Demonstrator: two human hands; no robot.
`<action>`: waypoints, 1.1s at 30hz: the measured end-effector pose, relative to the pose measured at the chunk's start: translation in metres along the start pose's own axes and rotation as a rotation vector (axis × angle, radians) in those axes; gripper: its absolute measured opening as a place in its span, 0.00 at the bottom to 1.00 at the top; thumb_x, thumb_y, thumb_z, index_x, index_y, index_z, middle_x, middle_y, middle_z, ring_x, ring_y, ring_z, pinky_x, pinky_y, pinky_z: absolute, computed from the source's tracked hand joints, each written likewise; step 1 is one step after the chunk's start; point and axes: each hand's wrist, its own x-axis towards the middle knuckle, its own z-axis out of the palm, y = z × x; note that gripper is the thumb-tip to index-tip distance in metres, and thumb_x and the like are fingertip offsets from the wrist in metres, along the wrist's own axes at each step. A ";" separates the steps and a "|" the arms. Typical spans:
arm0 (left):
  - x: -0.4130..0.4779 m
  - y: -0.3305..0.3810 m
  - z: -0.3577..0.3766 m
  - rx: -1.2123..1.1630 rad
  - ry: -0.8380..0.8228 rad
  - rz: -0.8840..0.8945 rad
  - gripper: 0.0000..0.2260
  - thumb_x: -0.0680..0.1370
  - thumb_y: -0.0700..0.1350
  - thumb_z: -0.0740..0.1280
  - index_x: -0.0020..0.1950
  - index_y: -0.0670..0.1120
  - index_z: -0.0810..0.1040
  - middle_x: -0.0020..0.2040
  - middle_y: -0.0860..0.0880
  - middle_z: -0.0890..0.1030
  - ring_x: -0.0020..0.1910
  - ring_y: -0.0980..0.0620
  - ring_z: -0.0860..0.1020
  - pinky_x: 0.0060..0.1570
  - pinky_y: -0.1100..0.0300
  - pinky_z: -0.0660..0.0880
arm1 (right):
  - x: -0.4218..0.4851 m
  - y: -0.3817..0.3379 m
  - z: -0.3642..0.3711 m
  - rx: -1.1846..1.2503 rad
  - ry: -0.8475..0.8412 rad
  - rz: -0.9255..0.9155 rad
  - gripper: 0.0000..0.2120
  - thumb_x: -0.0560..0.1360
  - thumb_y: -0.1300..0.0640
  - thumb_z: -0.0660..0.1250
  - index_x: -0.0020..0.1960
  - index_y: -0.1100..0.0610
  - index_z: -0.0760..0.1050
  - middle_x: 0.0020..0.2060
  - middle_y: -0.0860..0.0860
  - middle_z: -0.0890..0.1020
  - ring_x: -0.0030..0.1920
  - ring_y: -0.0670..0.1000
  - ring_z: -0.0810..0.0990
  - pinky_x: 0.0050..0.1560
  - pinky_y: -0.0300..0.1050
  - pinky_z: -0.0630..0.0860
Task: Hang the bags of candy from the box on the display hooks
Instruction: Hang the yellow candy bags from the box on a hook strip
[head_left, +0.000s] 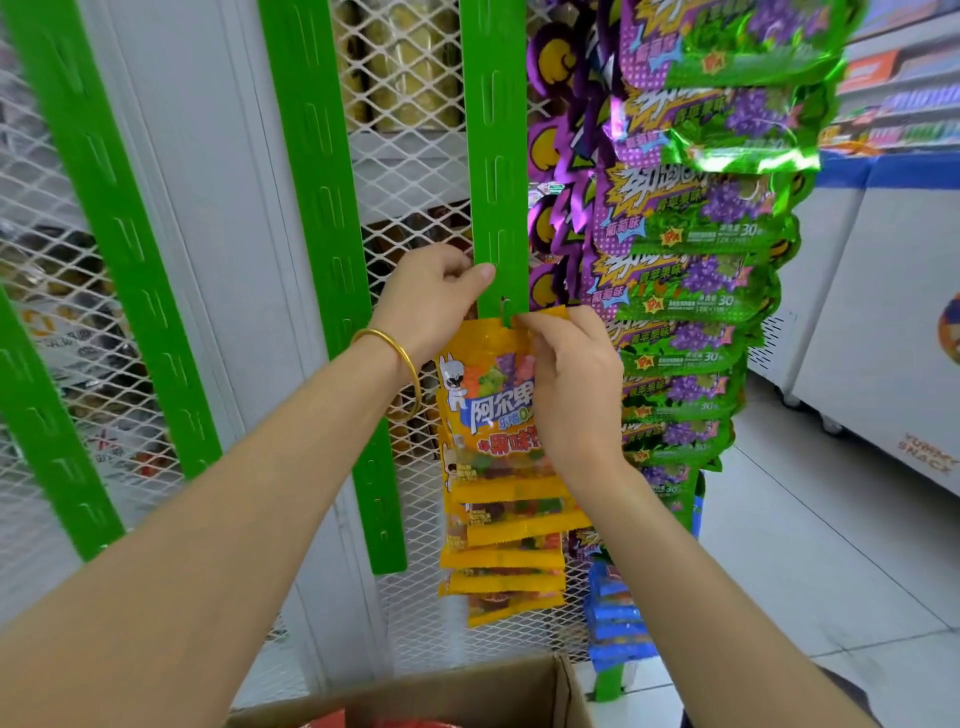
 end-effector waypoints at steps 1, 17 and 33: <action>-0.002 -0.002 0.000 -0.033 -0.003 -0.009 0.11 0.78 0.46 0.64 0.37 0.44 0.74 0.39 0.37 0.78 0.35 0.50 0.75 0.40 0.53 0.76 | -0.003 0.001 0.000 0.001 -0.012 0.010 0.14 0.74 0.72 0.61 0.56 0.63 0.79 0.49 0.57 0.77 0.46 0.51 0.76 0.48 0.31 0.66; -0.103 -0.079 0.006 -0.053 0.311 -0.037 0.16 0.76 0.40 0.65 0.63 0.48 0.70 0.58 0.55 0.71 0.57 0.60 0.71 0.53 0.69 0.71 | -0.104 0.002 -0.022 -0.071 0.067 0.038 0.10 0.74 0.64 0.66 0.55 0.59 0.76 0.54 0.53 0.74 0.54 0.51 0.72 0.52 0.27 0.66; -0.247 -0.244 -0.038 0.124 -0.161 -0.511 0.09 0.74 0.33 0.64 0.50 0.42 0.77 0.53 0.45 0.77 0.47 0.51 0.76 0.48 0.69 0.72 | -0.313 -0.012 0.081 0.172 -1.422 0.585 0.08 0.76 0.54 0.66 0.47 0.59 0.75 0.39 0.54 0.79 0.42 0.53 0.78 0.45 0.48 0.73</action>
